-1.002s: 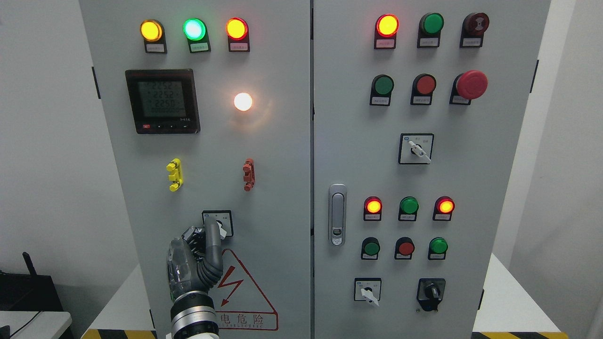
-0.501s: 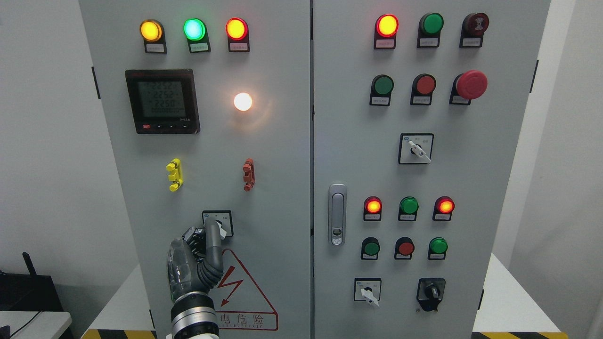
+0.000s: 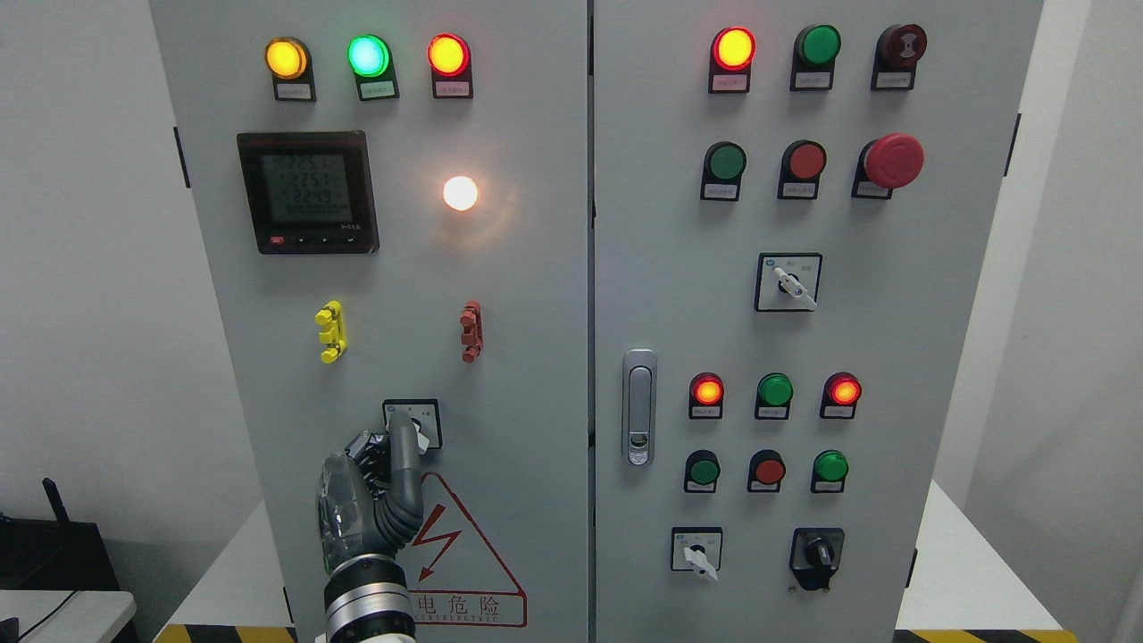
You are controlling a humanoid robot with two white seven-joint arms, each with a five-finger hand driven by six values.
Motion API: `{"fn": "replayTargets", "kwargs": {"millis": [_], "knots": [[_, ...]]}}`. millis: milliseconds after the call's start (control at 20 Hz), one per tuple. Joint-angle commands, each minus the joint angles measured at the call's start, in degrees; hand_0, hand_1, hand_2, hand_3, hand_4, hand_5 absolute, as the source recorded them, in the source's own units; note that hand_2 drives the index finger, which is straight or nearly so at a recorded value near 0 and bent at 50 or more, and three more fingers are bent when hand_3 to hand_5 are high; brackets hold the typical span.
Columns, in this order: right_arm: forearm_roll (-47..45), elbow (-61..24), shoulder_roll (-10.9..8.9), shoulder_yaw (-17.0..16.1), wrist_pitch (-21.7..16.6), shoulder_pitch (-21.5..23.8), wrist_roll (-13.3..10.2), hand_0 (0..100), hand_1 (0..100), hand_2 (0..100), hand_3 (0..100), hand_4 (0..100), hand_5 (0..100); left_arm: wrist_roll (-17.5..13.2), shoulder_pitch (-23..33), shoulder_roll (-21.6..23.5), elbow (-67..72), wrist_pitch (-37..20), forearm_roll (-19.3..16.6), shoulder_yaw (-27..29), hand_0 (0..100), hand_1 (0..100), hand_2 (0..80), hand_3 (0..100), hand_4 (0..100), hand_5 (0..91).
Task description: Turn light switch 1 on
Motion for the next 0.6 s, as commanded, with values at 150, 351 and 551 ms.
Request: {"fn": "replayTargets", "kwargs": {"millis": [150, 351, 551], "knots": [[-1.41, 0.00, 0.05, 0.97, 0.00, 0.00, 0.03, 12, 39, 0, 0, 0, 0, 0.00, 0.45, -0.18, -0.28, 0.02, -0.07, 0.02, 23, 26, 63.3, 84, 85, 74.9], [-1.41, 0.00, 0.05, 0.97, 0.00, 0.00, 0.03, 12, 39, 0, 0, 0, 0, 0.00, 1.06, -0.35, -0.63, -0.16, -0.07, 0.02, 21, 27, 63.3, 83, 85, 74.9], [-1.41, 0.00, 0.05, 0.97, 0.00, 0.00, 0.03, 12, 39, 0, 0, 0, 0, 0.00, 1.59, -0.35, -1.42, -0.16, -0.07, 0.11, 19, 27, 63.3, 83, 85, 74.8]]}}
